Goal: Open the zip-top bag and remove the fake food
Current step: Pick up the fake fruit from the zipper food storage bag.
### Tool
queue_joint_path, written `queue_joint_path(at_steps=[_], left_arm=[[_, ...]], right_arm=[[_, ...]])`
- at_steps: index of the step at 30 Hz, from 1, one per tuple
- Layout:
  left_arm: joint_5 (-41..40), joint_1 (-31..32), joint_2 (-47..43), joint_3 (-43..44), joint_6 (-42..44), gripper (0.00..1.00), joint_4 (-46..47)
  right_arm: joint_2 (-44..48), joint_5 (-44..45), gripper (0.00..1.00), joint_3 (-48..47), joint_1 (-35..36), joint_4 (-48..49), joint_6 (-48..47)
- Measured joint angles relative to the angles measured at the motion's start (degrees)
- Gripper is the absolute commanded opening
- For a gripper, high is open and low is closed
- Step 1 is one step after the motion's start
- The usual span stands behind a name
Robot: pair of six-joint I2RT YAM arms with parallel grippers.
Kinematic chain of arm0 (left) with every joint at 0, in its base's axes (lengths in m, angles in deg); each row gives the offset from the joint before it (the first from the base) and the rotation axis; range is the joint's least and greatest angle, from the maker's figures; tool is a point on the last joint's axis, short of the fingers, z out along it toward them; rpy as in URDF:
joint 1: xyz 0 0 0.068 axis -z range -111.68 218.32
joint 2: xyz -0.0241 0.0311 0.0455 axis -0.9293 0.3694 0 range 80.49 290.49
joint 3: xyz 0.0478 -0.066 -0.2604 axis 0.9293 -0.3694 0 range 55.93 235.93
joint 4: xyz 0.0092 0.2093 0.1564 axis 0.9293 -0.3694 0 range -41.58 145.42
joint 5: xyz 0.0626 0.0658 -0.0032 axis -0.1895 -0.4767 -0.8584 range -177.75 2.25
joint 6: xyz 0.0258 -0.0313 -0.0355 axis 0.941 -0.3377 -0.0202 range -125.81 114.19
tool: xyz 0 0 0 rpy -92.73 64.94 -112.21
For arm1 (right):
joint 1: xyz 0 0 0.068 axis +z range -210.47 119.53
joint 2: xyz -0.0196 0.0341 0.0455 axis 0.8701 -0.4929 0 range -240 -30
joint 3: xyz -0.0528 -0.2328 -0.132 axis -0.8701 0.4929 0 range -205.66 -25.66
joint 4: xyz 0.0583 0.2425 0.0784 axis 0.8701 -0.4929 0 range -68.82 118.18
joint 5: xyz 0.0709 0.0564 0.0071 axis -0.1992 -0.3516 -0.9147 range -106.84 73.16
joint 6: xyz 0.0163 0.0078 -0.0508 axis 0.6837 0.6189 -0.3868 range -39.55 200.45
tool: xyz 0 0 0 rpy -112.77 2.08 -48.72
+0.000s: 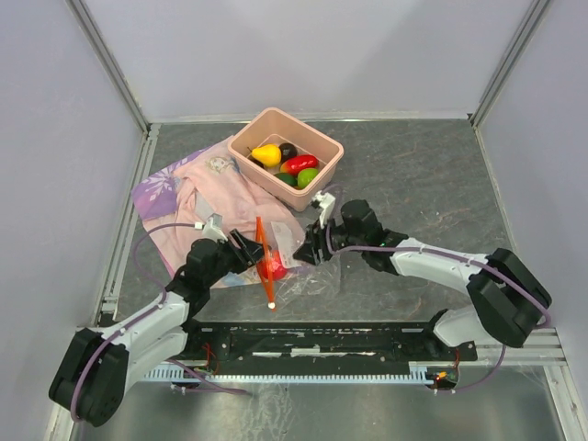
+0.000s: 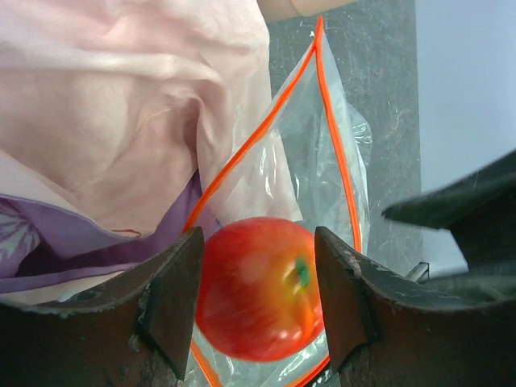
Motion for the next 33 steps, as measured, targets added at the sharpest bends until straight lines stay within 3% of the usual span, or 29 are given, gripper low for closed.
queue_joint_path(at_steps=[5, 11, 20, 26, 33], left_arm=[[0.5, 0.0, 0.0, -0.5, 0.0, 0.71, 1.0], [2.9, 0.0, 0.6, -0.7, 0.2, 0.85, 1.0], [7.5, 0.0, 1.7, -0.2, 1.7, 0.86, 1.0], [9.6, 0.0, 4.7, 1.1, 1.8, 0.87, 1.1], [8.4, 0.5, 3.0, 1.2, -0.9, 0.95, 0.1]], right_arm=[[-3.0, 0.9, 0.58, -2.4, 7.1, -0.4, -1.3], [-6.8, 6.3, 0.58, -5.3, 8.1, -4.3, -1.6], [-7.6, 11.5, 0.59, -5.7, 8.1, -7.8, -1.8], [-8.0, 11.2, 0.54, -5.7, 6.5, -7.7, -1.0], [-9.9, 10.3, 0.51, -5.6, 4.8, -5.8, 0.8]])
